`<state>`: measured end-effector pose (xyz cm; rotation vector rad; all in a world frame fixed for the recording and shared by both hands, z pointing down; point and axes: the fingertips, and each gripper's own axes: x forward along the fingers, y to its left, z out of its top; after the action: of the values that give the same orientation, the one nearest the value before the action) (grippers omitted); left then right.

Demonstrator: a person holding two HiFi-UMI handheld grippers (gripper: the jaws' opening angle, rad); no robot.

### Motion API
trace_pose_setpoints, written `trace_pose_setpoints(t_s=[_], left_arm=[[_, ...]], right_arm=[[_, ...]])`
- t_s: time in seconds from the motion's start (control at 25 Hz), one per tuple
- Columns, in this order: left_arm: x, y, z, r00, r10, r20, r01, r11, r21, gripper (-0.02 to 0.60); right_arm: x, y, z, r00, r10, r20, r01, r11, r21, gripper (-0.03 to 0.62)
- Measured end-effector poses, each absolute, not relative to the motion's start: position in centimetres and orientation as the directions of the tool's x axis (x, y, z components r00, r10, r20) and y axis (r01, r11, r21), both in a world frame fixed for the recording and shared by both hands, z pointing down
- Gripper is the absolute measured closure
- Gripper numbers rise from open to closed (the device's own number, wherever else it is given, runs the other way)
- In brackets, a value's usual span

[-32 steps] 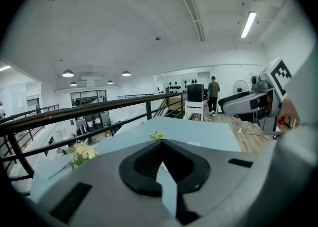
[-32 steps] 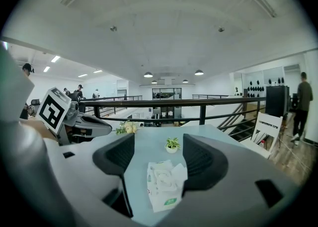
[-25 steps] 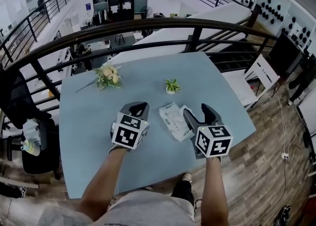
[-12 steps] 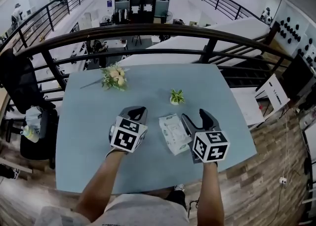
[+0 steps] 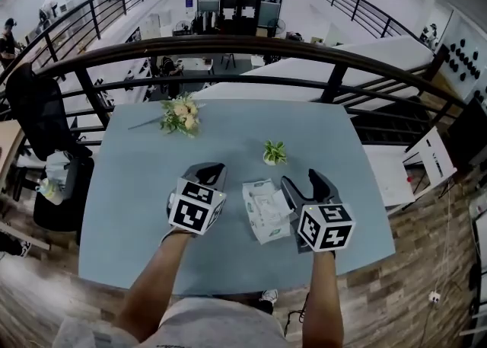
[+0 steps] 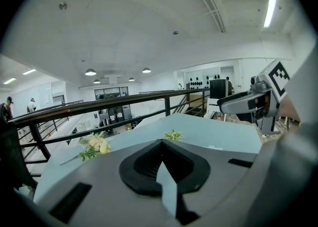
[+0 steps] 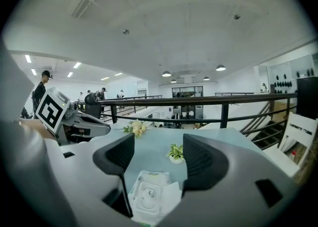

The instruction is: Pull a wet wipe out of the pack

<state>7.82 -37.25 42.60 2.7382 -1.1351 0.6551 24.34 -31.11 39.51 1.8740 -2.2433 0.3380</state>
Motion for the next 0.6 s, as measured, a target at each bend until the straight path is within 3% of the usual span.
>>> trace_pose_setpoints(t_s=[0.6], left_arm=[[7.8, -36.3, 42.2, 0.502, -0.750, 0.431, -0.803, -0.589, -0.090, 0.589]], right_arm=[[25.0, -33.0, 39.7, -0.342, -0.892, 0.296, -0.939, 0.339, -0.064, 0.287]])
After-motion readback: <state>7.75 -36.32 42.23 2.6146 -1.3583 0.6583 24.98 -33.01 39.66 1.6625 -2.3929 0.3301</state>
